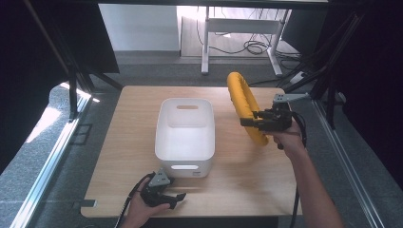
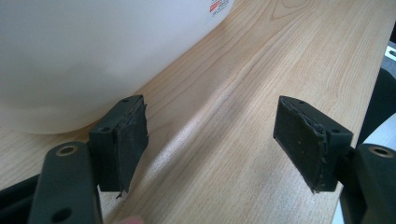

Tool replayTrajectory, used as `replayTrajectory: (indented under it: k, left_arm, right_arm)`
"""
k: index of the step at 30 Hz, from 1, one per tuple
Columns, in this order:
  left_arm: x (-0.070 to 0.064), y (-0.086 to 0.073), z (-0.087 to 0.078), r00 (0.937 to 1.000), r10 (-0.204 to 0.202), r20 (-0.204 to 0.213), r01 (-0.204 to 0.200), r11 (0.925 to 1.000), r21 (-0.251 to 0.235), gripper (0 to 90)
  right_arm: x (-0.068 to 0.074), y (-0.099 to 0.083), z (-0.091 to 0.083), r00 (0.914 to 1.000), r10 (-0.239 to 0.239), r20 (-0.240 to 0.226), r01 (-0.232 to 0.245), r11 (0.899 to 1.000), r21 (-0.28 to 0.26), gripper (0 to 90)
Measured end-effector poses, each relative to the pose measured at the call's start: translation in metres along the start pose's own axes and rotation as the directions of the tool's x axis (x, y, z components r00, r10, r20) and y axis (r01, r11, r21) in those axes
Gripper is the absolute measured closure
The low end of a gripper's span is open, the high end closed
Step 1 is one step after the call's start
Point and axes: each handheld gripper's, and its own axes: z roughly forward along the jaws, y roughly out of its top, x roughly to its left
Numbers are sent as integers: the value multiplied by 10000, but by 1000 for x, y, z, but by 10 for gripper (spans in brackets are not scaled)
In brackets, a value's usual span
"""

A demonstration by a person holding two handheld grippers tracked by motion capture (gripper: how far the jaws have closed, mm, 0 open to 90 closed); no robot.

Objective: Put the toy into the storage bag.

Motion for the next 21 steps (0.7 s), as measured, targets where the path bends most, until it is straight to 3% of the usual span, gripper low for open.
replayTrajectory:
  k: [21]
  left_arm:
    - [0,0,0,10000,51,-11,-51,10000,31,261]
  right_arm:
    - [27,8,-4,9976,-591,-358,568,9965,-610,516]
